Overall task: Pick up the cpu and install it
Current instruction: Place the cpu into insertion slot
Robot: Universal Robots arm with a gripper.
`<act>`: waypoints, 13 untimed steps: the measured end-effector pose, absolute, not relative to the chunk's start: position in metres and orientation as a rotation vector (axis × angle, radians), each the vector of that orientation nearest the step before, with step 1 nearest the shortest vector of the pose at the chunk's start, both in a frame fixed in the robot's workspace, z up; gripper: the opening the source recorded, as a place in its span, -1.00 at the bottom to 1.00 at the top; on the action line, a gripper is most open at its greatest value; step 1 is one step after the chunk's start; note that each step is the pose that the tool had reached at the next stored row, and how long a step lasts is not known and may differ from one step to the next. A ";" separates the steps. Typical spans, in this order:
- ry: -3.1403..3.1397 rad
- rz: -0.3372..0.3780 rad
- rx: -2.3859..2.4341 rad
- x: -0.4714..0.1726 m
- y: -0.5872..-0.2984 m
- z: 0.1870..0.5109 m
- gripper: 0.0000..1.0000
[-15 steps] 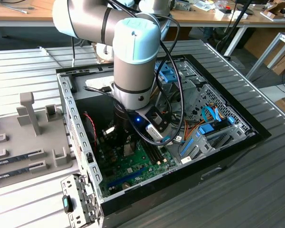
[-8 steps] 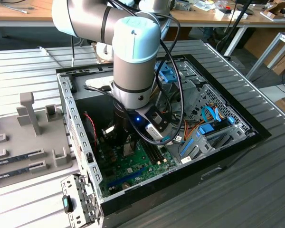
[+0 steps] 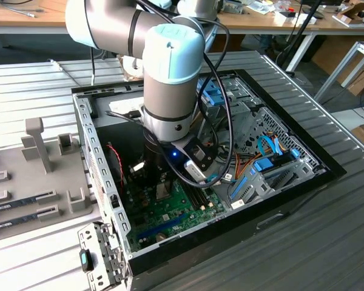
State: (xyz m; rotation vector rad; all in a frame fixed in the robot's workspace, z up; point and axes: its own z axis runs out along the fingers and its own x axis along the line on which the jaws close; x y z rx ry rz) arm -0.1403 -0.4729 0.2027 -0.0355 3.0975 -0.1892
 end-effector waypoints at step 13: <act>3.101 -0.103 -0.033 -0.137 -0.480 0.205 -0.18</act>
